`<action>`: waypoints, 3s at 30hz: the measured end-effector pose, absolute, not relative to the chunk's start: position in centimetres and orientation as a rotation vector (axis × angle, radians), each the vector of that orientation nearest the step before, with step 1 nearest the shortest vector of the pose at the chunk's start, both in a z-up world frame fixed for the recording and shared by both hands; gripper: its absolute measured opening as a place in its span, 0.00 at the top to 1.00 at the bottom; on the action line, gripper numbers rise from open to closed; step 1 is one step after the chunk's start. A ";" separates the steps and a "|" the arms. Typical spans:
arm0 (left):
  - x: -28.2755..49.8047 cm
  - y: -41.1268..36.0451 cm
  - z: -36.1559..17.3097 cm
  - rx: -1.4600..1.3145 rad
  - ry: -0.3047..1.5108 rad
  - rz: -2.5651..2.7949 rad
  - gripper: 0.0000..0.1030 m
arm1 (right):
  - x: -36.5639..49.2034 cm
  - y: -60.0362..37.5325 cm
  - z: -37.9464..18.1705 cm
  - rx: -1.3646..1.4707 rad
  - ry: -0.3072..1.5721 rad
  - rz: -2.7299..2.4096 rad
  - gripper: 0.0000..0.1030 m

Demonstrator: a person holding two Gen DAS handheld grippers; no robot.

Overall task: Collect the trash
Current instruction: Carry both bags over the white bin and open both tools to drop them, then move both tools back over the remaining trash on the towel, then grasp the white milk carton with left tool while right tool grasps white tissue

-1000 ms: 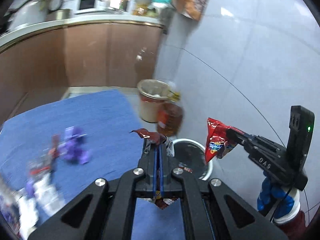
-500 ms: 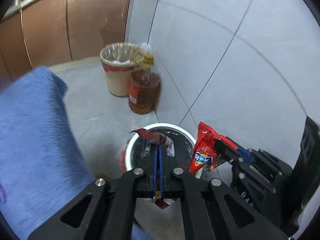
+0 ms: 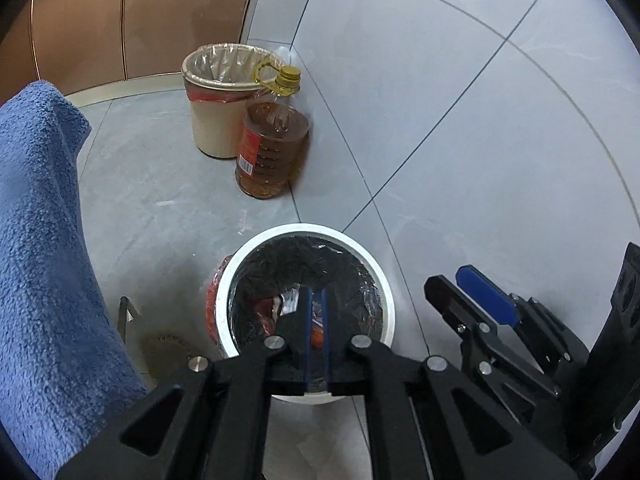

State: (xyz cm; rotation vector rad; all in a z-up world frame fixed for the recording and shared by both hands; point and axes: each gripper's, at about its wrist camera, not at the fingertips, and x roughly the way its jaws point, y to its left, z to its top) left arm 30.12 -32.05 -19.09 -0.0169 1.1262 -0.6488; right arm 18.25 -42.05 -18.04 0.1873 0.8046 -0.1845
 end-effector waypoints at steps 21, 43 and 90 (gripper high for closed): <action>19.1 -16.5 -3.9 -0.001 0.710 -0.505 0.67 | 10.3 -32.3 -2.6 0.116 0.515 -0.030 0.63; 6.5 8.3 1.7 -0.117 0.468 -0.176 0.35 | 4.2 -17.0 6.1 0.018 0.382 0.299 0.50; 18.1 19.0 -10.7 -0.164 0.744 -0.144 0.68 | 20.0 1.0 -15.2 0.025 1.061 0.779 0.70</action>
